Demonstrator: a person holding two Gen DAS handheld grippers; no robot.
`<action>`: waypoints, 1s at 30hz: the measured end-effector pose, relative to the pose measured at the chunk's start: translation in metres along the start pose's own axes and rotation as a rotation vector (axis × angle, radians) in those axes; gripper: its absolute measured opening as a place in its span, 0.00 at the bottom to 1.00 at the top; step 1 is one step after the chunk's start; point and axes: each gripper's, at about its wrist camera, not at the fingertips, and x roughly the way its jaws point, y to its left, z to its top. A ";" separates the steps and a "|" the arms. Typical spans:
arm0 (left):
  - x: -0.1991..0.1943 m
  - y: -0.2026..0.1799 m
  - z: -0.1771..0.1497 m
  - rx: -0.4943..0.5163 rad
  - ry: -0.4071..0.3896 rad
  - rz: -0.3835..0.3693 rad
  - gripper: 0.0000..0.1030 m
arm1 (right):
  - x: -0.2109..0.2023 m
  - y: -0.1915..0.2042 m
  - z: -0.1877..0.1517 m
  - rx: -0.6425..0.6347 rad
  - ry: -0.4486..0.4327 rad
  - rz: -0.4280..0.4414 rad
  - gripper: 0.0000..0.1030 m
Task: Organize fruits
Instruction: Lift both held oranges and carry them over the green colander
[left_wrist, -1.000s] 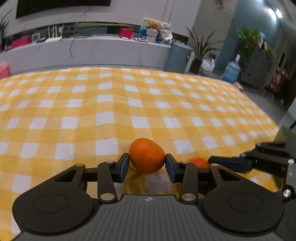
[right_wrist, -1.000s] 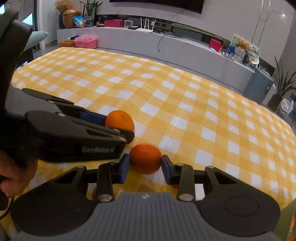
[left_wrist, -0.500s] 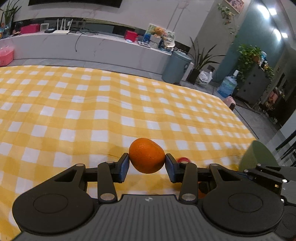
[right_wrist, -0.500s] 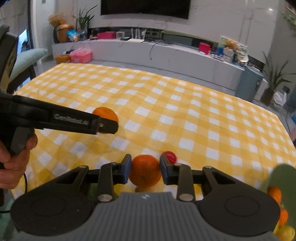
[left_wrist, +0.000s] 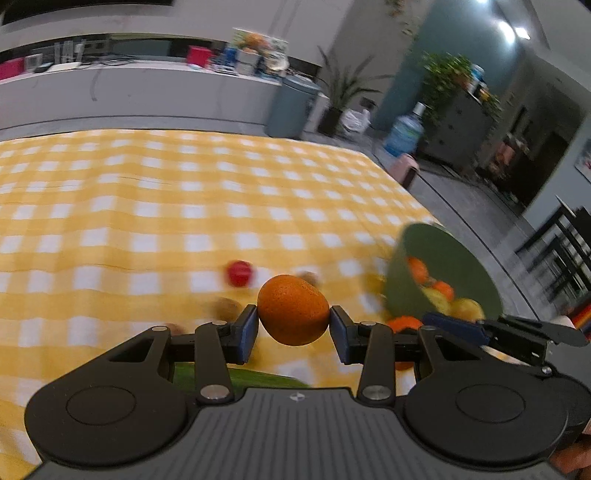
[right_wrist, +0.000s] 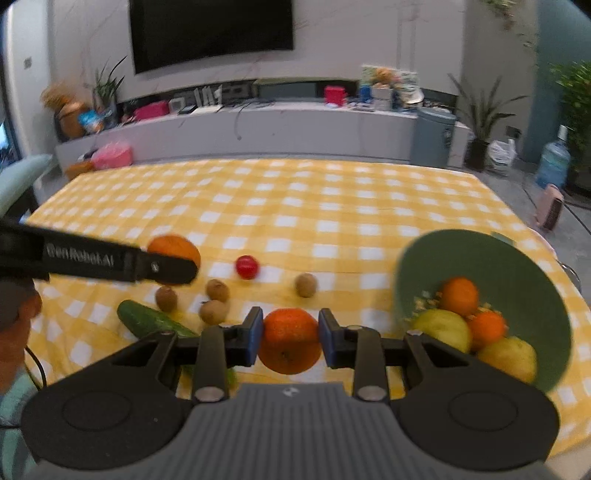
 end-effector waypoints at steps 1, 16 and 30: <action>0.004 -0.009 0.000 0.009 0.009 -0.013 0.46 | -0.003 -0.006 -0.001 0.009 -0.006 -0.004 0.28; 0.031 -0.039 -0.016 0.066 0.117 0.030 0.46 | 0.033 -0.041 -0.051 0.120 0.058 0.043 0.29; 0.032 -0.048 -0.025 0.100 0.142 0.060 0.46 | 0.040 -0.049 -0.061 0.159 0.062 0.043 0.46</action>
